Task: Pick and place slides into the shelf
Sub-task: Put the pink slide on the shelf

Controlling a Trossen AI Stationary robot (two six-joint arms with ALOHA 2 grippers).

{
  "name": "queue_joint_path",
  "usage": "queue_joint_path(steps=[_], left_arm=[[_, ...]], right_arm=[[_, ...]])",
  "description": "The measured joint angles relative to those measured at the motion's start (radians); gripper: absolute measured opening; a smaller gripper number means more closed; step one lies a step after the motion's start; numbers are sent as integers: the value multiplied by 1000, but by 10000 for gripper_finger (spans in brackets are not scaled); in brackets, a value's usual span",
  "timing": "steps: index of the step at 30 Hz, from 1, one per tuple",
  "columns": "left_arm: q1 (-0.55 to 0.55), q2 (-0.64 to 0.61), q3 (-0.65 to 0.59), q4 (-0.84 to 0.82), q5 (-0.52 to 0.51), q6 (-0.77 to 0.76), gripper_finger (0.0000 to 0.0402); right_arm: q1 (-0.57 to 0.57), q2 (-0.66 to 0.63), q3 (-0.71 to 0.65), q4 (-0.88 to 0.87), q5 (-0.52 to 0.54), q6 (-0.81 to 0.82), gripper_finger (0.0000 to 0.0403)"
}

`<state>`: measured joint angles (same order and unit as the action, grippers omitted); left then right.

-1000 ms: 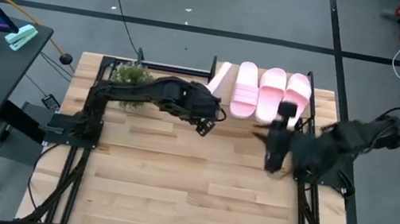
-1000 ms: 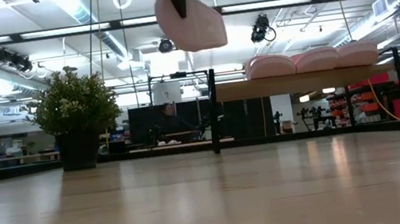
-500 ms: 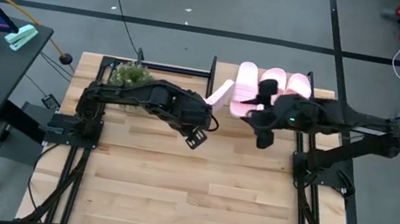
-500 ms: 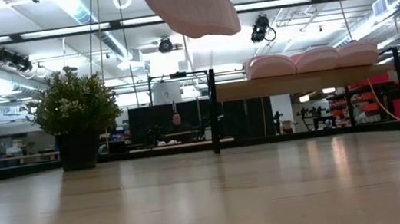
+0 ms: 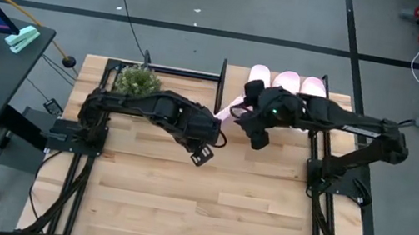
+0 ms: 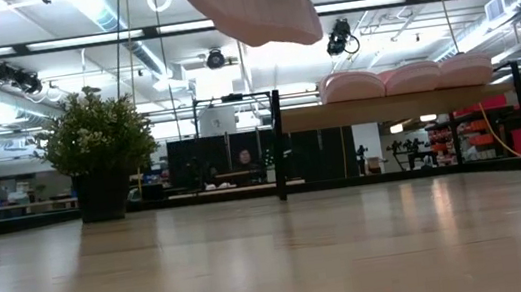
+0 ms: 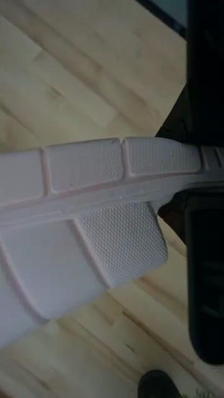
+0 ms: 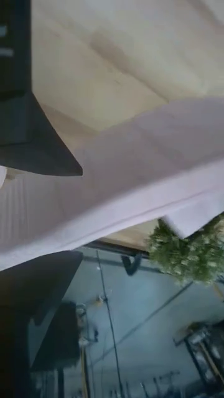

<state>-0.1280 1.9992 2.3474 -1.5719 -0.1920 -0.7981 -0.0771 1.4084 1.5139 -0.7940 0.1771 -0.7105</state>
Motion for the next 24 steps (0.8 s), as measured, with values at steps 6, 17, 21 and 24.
queue_joint_path(steps=[6, 17, 21, 24], left_arm=[[-35, 0, 0, 0, 7, -1, 47], [-67, 0, 0, -1, 10, 2, 47], [-76, 1, -1, -7, 1, 6, 47], [-80, 1, -1, -6, -19, 44, 48]], right_arm=[[-40, 26, 27, -17, -94, 32, 228], [-69, 222, 287, -334, -356, 113, 236], [-47, 285, 336, -373, -316, 110, 200], [-40, 289, 369, -419, -279, 110, 127]])
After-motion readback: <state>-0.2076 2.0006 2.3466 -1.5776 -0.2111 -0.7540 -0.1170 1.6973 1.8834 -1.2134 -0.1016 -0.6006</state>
